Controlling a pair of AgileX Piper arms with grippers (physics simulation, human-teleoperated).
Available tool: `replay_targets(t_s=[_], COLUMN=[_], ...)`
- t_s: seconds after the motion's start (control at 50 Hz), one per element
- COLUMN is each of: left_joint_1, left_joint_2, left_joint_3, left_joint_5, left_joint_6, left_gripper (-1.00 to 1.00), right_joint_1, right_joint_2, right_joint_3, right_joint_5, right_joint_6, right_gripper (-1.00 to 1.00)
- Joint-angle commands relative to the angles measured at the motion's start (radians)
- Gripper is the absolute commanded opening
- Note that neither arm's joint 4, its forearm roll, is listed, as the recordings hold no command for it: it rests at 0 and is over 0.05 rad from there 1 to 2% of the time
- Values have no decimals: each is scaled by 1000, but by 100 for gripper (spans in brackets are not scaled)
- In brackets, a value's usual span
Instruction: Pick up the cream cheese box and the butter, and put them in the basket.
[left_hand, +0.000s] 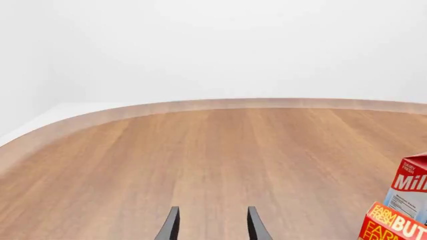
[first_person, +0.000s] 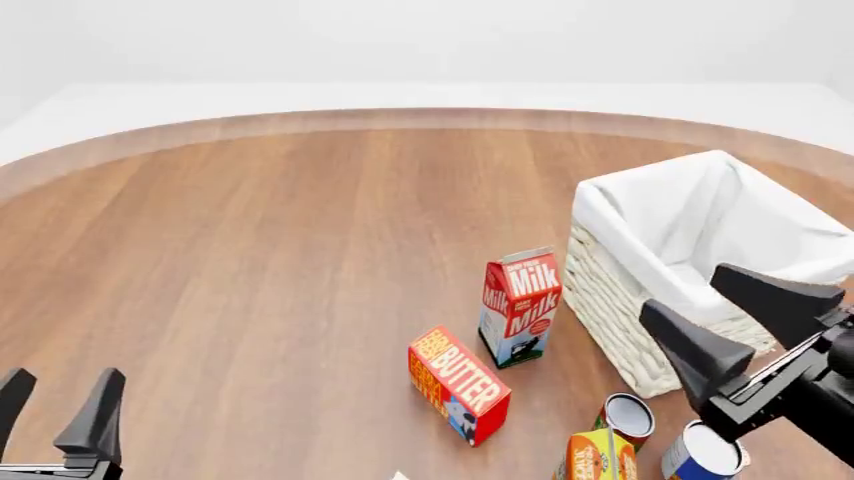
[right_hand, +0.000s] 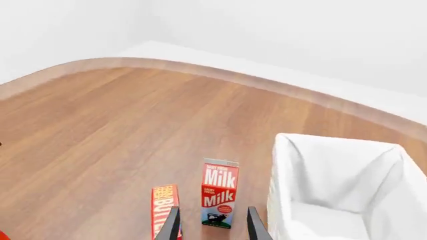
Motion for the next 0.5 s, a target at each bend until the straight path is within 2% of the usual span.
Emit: replay_targets(t_s=[0.02,0.08,0.2,0.26,0.3,0.5], left_joint_1=[0,0,0,0,0,0], left_joint_2=[0,0,0,0,0,0], left_joint_3=[0,0,0,0,0,0], left_joint_5=[0,0,0,0,0,0], left_joint_6=[0,0,0,0,0,0], left_gripper=[100,100,100,100,100,100], right_joint_1=[110,128,151,164,179,196], right_joint_2=[109,140,220,245,270,373], right_joint_3=[-126,-137,-221,-237,-220,-319], right_joint_5=[93,98,135,142,123,154], right_joint_6=[29,12,29,30,53,64], right_gripper=[100,100,100,100,100,100])
